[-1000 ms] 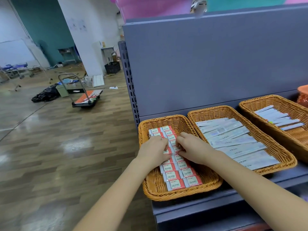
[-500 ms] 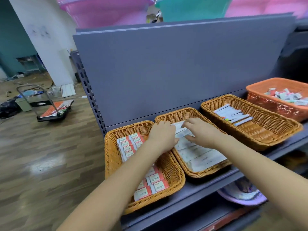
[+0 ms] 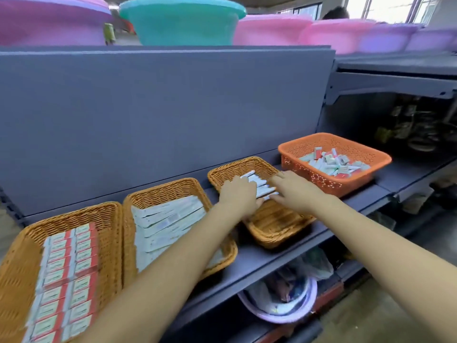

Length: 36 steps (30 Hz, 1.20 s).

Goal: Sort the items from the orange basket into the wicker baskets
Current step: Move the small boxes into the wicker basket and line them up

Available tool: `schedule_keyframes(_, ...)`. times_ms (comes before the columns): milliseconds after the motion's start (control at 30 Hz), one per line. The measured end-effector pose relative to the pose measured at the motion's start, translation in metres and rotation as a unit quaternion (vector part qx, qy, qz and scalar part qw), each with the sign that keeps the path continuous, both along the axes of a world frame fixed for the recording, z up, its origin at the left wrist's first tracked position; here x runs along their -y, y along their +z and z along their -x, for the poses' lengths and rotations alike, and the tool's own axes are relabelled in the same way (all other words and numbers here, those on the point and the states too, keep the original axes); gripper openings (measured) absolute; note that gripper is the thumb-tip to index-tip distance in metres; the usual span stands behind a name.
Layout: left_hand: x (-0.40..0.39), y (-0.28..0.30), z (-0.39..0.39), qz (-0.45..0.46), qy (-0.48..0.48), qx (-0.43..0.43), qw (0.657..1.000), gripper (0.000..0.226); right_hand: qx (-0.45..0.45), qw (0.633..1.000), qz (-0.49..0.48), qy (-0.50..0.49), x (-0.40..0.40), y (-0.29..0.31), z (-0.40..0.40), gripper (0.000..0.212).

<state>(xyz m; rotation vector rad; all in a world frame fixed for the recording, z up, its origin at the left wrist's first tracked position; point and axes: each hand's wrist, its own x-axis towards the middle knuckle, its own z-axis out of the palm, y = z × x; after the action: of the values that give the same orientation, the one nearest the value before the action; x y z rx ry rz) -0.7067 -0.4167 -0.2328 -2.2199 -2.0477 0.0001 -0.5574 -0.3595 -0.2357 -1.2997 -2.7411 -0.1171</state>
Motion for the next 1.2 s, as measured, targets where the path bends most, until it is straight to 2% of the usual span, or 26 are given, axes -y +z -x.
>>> schedule_keyframes(333, -0.106, 0.015, -0.089, -0.035, -0.055, -0.005, 0.998, 0.049, -0.056, 0.995, 0.015, -0.081, -0.086, 0.012, -0.091, 0.037)
schedule_keyframes(533, -0.164, 0.013, -0.123, -0.007, -0.1, 0.023, 0.995, 0.045, -0.015, 0.989, 0.072, -0.13, -0.139, 0.017, -0.133, 0.038)
schedule_keyframes(633, -0.188, 0.015, -0.136, 0.04, -0.109, 0.018, 0.993, 0.046, 0.011, 0.985, 0.112, -0.13, -0.157, 0.023, -0.147, 0.035)
schedule_keyframes(800, -0.215, 0.011, -0.156, 0.18, -0.105, -0.021, 0.978, 0.047, 0.042, 0.982, 0.165, -0.081, -0.183, 0.024, -0.163, 0.031)
schedule_keyframes(1067, -0.216, 0.005, -0.172, 0.187, -0.029, 0.047, 0.981, 0.038, 0.08, 0.959, 0.264, 0.065, -0.207, 0.018, -0.182, 0.032)
schedule_keyframes(1200, -0.209, 0.002, -0.176, 0.179, 0.013, 0.074, 0.981, 0.039, 0.083, 0.953, 0.269, 0.111, -0.215, 0.009, -0.184, 0.036)
